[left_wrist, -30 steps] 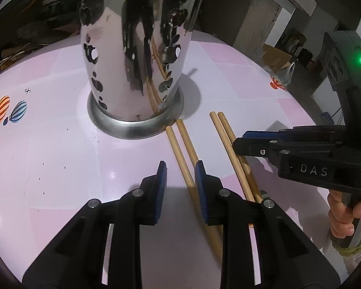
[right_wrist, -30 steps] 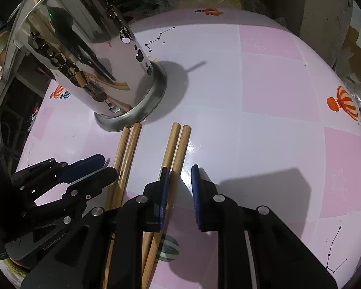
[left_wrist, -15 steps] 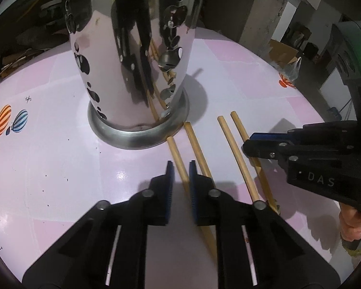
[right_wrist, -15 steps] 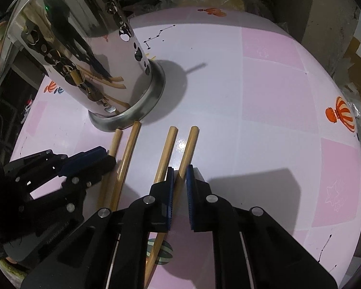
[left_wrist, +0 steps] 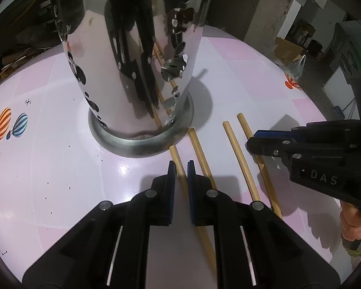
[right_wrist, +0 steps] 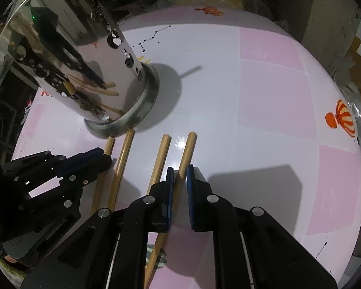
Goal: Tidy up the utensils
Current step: 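Close the left tool on a wooden chopstick while the right tool grasps another, then lift both held chopsticks up off the table toward the holder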
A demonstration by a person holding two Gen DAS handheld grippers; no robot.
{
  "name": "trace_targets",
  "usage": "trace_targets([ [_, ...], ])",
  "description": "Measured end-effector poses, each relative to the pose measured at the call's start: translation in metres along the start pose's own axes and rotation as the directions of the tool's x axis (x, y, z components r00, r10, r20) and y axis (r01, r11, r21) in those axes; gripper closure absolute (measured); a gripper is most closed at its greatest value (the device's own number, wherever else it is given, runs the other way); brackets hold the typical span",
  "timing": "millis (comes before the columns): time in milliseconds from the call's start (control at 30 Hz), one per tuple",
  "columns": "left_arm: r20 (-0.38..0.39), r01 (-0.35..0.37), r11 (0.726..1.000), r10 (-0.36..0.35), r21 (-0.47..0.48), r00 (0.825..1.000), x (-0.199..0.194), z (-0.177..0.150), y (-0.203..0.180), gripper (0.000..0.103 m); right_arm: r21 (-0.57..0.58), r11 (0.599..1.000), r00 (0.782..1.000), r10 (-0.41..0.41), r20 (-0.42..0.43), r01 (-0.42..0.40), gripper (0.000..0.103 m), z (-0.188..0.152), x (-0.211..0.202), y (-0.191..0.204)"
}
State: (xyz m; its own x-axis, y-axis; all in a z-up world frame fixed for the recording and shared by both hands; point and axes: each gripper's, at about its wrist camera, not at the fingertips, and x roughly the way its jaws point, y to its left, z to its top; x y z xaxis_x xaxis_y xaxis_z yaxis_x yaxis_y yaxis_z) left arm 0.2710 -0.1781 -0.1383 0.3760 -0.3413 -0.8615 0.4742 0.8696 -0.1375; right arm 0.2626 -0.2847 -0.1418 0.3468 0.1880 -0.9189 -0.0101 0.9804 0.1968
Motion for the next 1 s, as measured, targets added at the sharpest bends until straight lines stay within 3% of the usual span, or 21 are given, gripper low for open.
trace_targets([
  [433,0.014,-0.017,1.000,0.017,-0.003,1.000,0.003,-0.001,-0.007,0.095,-0.021,0.997,0.998,-0.069,0.009,0.069,0.092,0.001,0.001,0.011],
  [700,0.018,0.029,0.998,-0.028,-0.054,0.999,-0.001,-0.007,0.010,0.098,0.055,0.998,1.000,0.004,0.025,-0.006,0.097,-0.001,-0.006,-0.002],
  [1000,0.099,0.057,0.995,-0.049,-0.084,0.994,-0.036,-0.009,0.021,0.098,0.070,0.997,0.994,0.035,0.103,-0.042,0.097,-0.003,-0.043,-0.005],
])
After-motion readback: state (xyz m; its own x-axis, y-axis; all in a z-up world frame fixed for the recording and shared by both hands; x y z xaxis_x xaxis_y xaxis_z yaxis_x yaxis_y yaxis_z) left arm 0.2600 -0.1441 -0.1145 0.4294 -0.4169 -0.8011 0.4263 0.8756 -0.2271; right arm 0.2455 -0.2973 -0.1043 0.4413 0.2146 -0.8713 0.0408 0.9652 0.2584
